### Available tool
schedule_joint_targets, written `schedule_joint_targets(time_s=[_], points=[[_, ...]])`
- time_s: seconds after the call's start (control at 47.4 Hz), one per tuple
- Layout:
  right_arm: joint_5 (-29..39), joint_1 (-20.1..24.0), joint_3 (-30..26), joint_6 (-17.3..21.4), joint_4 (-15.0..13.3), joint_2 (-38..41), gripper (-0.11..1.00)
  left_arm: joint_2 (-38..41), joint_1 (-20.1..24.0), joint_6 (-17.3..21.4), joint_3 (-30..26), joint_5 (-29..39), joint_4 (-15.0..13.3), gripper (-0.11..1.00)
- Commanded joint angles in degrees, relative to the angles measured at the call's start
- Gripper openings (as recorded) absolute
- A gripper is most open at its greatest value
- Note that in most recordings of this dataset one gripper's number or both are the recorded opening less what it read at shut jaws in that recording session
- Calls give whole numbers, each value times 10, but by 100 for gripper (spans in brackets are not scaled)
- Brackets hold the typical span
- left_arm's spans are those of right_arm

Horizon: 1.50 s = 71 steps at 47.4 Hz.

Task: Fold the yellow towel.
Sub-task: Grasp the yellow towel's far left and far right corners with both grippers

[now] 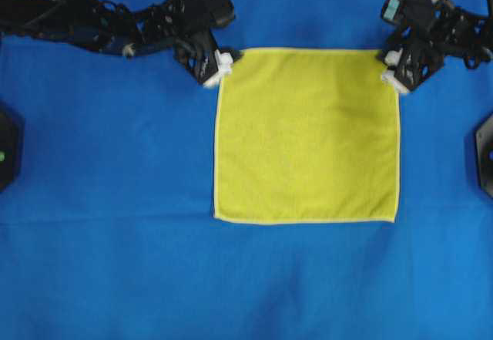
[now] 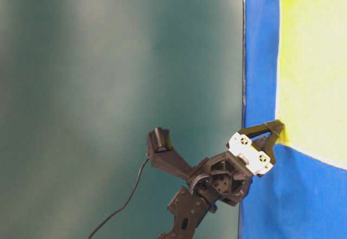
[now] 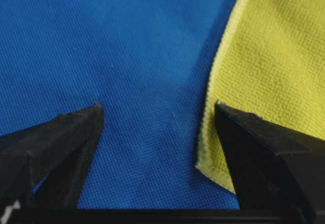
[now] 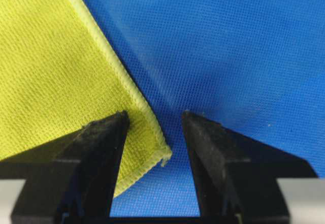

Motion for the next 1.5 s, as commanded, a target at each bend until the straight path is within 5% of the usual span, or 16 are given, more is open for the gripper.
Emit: schedule_joint_targets(time_s=[0.0,0.211,0.359,0.486,1.056,1.478], points=[[-7,-6,-4,1,-2,2,52,-10,1,0,-10,2,-1,83],[-9,-7,-1,0,-2,3,40,-9,1,2,-13,45,-1,71],[-9,-6,-1,2,0,3,4,-9,-1,25,-15,54,-1,33],[-10,-6,-2,6,2,2,3,-8,-4,34,-18,56,-1,3],[33,-6,4,11,9,-116,3,-71,-13,44,-32,90,-1,2],[43,14,9,12,26,-127,3,-93,-46,42,-23,114,-1,2]])
